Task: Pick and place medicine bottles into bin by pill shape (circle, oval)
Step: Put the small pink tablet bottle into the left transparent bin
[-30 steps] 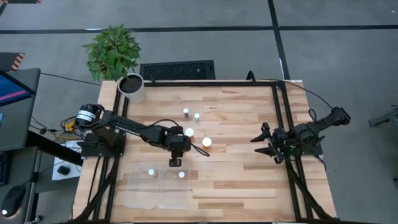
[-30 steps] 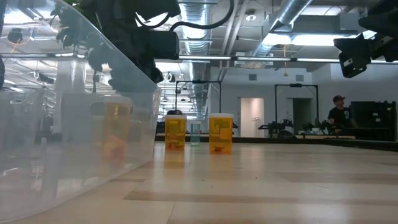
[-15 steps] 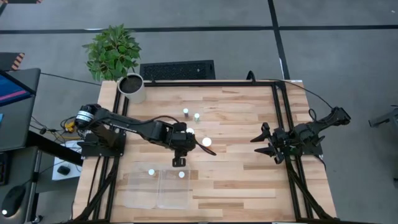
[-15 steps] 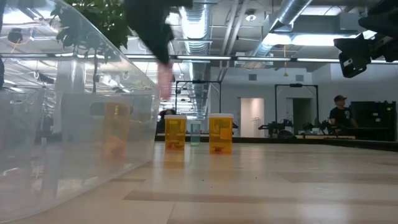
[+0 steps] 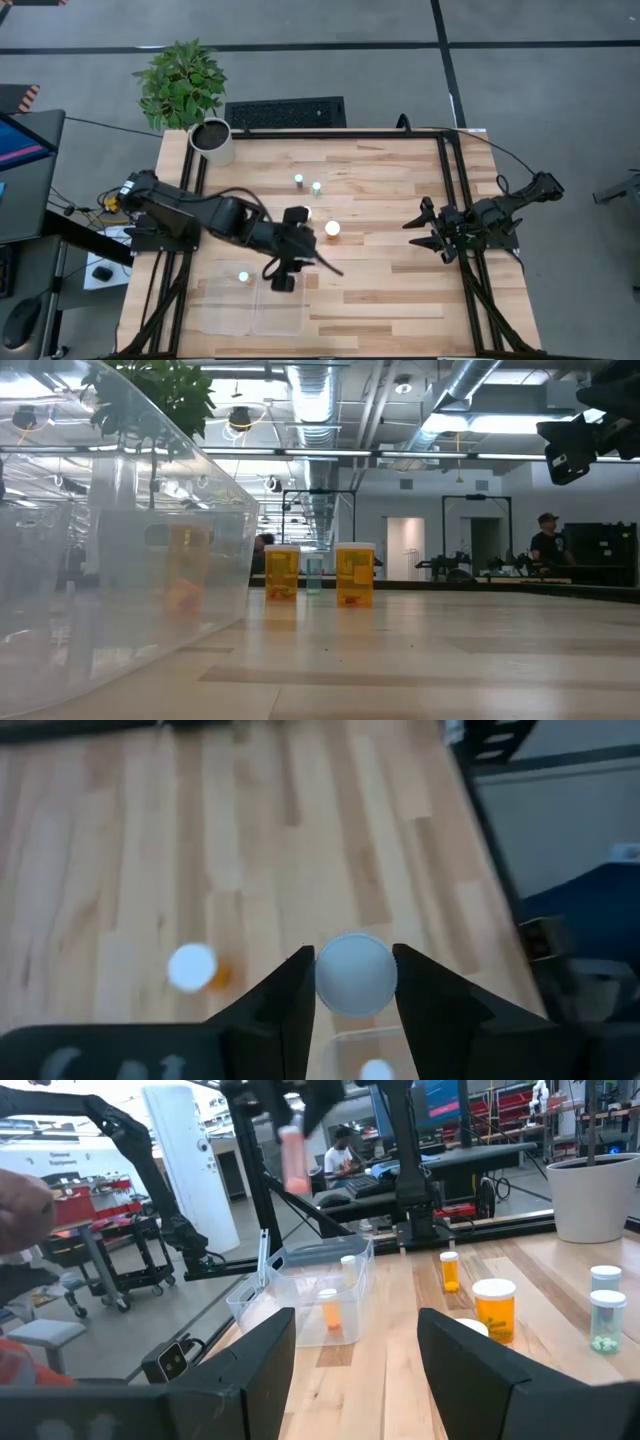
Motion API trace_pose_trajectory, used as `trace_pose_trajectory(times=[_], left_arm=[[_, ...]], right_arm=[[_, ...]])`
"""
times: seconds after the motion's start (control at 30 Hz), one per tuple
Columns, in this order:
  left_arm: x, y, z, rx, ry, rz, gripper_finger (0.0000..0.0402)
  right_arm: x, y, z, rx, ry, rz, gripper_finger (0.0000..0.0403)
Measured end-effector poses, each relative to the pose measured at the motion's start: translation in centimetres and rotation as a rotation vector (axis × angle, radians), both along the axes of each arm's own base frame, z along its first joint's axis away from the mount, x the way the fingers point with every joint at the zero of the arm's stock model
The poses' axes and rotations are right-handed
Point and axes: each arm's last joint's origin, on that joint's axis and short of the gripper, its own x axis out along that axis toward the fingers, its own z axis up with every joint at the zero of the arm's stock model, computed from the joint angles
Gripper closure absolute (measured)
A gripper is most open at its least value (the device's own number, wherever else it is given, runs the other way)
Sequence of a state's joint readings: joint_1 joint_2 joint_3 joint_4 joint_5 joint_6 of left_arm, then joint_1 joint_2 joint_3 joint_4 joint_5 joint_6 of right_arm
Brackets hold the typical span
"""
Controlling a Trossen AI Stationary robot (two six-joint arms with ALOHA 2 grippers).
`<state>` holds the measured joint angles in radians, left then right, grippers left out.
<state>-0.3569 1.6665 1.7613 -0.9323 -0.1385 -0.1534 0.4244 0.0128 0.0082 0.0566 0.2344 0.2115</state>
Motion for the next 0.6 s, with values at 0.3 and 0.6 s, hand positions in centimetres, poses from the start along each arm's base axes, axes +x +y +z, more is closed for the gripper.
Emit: trace_pose_trajectory(times=[0.3, 0.6], left_arm=[[-1.5, -4.0, 1.2, 0.0, -0.064, -0.149, 0.0285], [-3.7, -6.0, 0.3, -0.059, 0.075, -0.04, 0.0285]], right_arm=[[0.0, 0.0, 0.0, 0.0, 0.0, 0.0, 0.0177], [0.0, 0.0, 0.0, -0.001, 0.0, 0.0, 0.0177]])
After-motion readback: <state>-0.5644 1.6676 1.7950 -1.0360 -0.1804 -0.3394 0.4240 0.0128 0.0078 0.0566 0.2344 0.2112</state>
